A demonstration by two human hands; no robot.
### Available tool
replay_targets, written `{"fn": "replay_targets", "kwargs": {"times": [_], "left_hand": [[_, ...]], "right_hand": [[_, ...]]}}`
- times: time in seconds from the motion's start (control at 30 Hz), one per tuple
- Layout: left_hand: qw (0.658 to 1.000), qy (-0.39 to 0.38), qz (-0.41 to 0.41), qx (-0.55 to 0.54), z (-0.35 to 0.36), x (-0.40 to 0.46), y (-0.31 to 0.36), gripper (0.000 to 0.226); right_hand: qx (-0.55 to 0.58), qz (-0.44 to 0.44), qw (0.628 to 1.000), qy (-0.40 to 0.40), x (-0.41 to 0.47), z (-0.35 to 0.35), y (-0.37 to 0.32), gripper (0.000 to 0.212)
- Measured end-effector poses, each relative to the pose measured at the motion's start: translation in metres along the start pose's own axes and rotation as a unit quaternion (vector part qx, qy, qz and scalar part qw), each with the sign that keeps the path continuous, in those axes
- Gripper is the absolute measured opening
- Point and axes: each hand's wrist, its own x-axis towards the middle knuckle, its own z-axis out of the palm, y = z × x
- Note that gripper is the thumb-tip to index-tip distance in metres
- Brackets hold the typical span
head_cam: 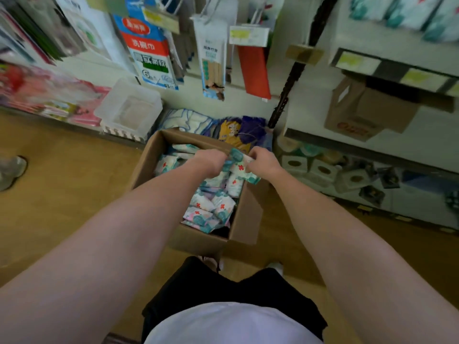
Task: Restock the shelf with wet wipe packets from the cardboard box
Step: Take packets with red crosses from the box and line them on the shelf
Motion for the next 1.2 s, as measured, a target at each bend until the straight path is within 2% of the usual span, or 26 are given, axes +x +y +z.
{"fn": "replay_targets", "kwargs": {"times": [0.13, 0.27, 0.43, 0.63, 0.8, 0.93, 1.07, 1.2], "left_hand": [[0.999, 0.025, 0.006, 0.019, -0.03, -0.007, 0.055, 0.039], [0.998, 0.061, 0.016, 0.017, -0.06, -0.019, 0.11, 0.044], [0.994, 0.096, 0.03, -0.034, -0.087, -0.03, 0.171, 0.016], [0.982, 0.11, 0.016, -0.153, -0.108, -0.031, 0.227, 0.029], [0.978, 0.117, 0.029, -0.17, -0.125, -0.025, 0.269, 0.03], [0.978, 0.114, 0.048, -0.168, -0.151, -0.021, 0.296, 0.03], [0.97, 0.134, 0.071, -0.19, -0.181, -0.01, 0.313, 0.027], [0.962, 0.149, 0.083, -0.212, -0.207, 0.007, 0.318, 0.024]], "right_hand": [[0.082, 0.014, 0.995, 0.056, -0.032, -0.043, 0.03, 0.036], [0.098, -0.004, 0.992, 0.076, -0.06, -0.084, 0.064, 0.049], [0.154, -0.028, 0.985, 0.078, -0.083, -0.132, 0.107, 0.05], [0.19, -0.015, 0.978, 0.081, -0.104, -0.171, 0.149, 0.042], [0.201, -0.006, 0.975, 0.094, -0.121, -0.207, 0.185, 0.07], [0.207, -0.005, 0.972, 0.115, -0.127, -0.239, 0.203, 0.059], [0.218, -0.006, 0.965, 0.143, -0.123, -0.27, 0.208, 0.066], [0.231, -0.008, 0.958, 0.17, -0.117, -0.299, 0.204, 0.04]]}}
